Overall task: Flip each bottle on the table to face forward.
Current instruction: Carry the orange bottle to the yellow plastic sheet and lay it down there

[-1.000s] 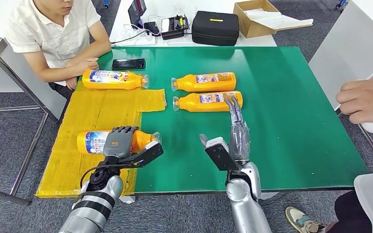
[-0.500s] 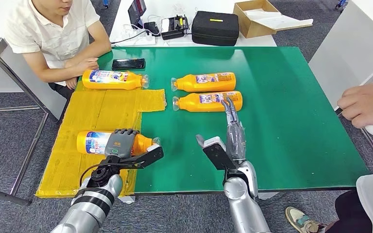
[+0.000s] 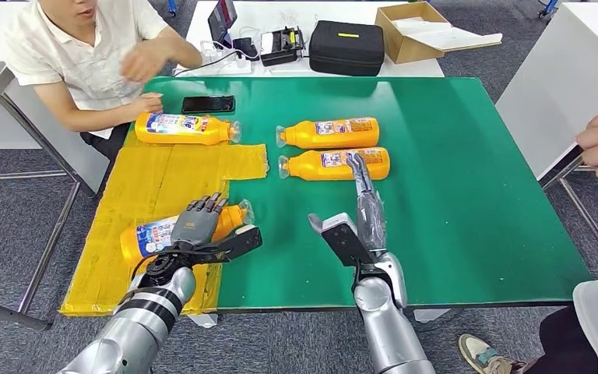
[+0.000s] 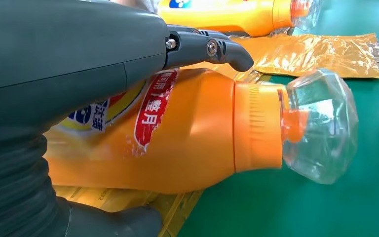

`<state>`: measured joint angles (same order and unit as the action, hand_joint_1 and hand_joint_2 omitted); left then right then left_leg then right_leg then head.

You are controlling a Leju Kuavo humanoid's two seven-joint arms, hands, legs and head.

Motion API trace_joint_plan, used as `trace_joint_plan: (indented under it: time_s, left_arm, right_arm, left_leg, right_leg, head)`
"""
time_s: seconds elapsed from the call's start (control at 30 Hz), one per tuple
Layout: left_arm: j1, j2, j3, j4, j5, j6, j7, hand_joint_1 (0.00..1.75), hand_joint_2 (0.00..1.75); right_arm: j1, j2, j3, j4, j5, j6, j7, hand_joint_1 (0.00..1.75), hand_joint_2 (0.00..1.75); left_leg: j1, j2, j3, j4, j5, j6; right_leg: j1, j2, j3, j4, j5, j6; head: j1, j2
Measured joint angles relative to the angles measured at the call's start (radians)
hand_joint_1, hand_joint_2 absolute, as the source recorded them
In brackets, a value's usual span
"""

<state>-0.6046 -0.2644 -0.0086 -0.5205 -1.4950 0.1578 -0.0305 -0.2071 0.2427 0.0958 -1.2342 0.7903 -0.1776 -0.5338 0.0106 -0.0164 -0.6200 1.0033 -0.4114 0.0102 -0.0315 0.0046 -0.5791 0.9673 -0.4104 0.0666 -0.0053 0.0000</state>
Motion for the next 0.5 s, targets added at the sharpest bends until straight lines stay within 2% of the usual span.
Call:
trace_joint_plan:
  time_s: [0.3, 0.5]
  left_arm:
    - [-0.001, -0.022, 0.002, 0.010, 0.027, 0.024, -0.082, 0.00, 1.75]
    - [0.060, -0.058, -0.010, -0.070, 0.123, 0.061, -0.189, 0.00, 1.75]
  right_arm:
    - [-0.008, -0.006, -0.009, 0.039, 0.000, -0.006, -0.008, 0.00, 1.75]
    - [-0.002, -0.007, -0.017, 0.046, 0.011, -0.023, -0.009, 0.00, 1.75]
  left_leg:
    - [0.000, -0.001, 0.000, 0.000, 0.000, 0.000]
    - [0.000, 0.000, -0.001, 0.000, 0.000, 0.000]
  right_leg:
    - [0.000, -0.001, 0.000, 0.000, 0.000, 0.000]
    - [0.000, -0.001, -0.002, 0.000, 0.000, 0.000]
  head:
    - [0.000, 0.000]
    - [0.000, 0.000]
